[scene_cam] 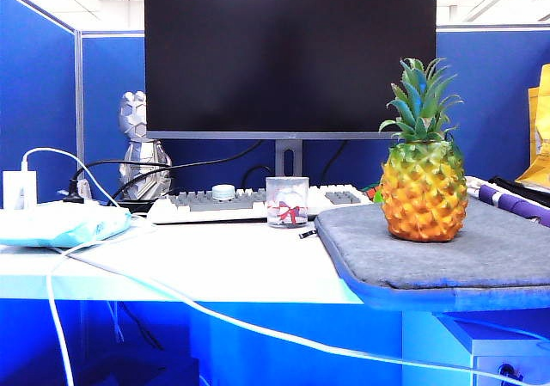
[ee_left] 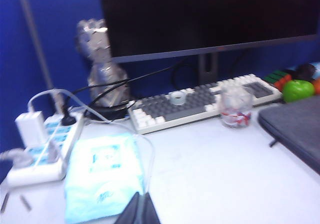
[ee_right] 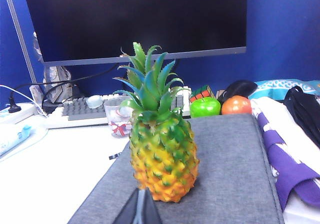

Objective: Pick up the pineapple and place it above the gray bag.

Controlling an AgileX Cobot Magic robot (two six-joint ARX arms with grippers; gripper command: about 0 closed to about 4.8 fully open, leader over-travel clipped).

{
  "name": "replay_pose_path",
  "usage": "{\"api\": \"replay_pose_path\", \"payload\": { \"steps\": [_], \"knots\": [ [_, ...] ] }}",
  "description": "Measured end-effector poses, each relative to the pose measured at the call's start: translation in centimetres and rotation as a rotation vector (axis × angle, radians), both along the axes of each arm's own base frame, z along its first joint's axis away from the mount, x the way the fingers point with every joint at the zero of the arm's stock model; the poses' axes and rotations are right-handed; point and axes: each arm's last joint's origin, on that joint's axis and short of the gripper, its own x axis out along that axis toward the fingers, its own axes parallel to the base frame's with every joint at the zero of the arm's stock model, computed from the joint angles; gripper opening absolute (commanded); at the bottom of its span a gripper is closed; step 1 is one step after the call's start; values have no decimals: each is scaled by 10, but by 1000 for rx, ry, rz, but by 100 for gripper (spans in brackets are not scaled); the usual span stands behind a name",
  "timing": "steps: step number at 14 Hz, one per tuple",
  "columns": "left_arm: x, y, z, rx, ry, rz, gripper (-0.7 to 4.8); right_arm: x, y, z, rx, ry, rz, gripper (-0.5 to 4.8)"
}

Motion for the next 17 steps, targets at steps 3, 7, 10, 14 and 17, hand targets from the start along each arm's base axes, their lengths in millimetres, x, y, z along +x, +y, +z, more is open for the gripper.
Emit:
{"api": "replay_pose_path", "payload": {
  "steps": [3,7,10,14,17],
  "knots": [
    [-5,4,-12,-71,-89,51,15,0,0,0,0,0,0,-5],
    [-9,6,-23,-80,-98,47,15,0,0,-1,-1,8,0,-5],
    [-8,5,-31,-43,-21,49,17,0,0,-1,-1,9,0,-5],
    [-8,5,-33,-35,-4,45,23,0,0,-1,-1,9,0,-5],
    [-8,4,-32,-36,-12,10,25,0,0,-1,-1,9,0,-5]
  ]
}}
